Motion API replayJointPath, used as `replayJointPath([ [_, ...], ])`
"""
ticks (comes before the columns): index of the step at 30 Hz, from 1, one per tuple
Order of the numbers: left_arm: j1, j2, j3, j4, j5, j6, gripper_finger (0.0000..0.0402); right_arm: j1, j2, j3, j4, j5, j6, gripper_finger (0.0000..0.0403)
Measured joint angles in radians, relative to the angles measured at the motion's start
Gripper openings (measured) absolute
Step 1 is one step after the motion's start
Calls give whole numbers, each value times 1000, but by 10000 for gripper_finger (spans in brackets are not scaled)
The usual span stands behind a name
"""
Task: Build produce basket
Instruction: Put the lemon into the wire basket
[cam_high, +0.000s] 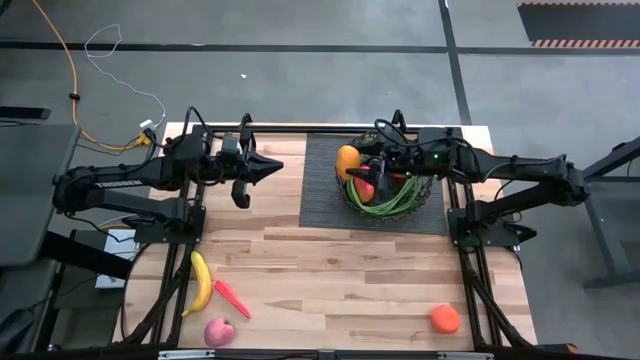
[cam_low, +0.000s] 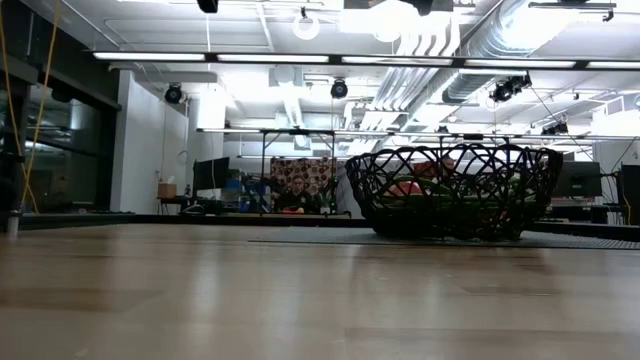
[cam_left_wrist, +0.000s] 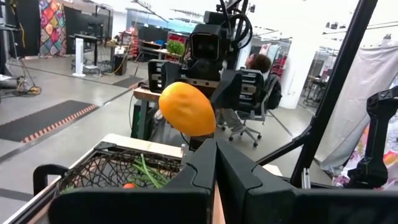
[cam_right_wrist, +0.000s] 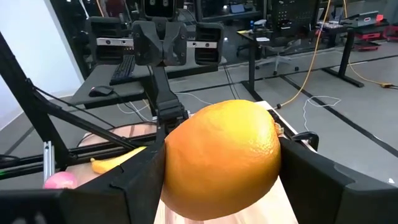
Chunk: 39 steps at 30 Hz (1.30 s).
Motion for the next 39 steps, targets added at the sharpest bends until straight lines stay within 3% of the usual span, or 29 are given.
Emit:
replayJointPath([
  [23,0,0,0,-3,0,-10,0,0,0,0,-1,11,53,264],
  [26,0,0,-1,-3,0,-10,0,-44,0,29,-134,47,160,264],
  [34,0,0,-1,-25,-1,-8,0,-234,67,39,-710,62,319,264],
  [39,0,0,-1,-42,-3,-8,0,-300,139,-91,-806,49,322,264],
])
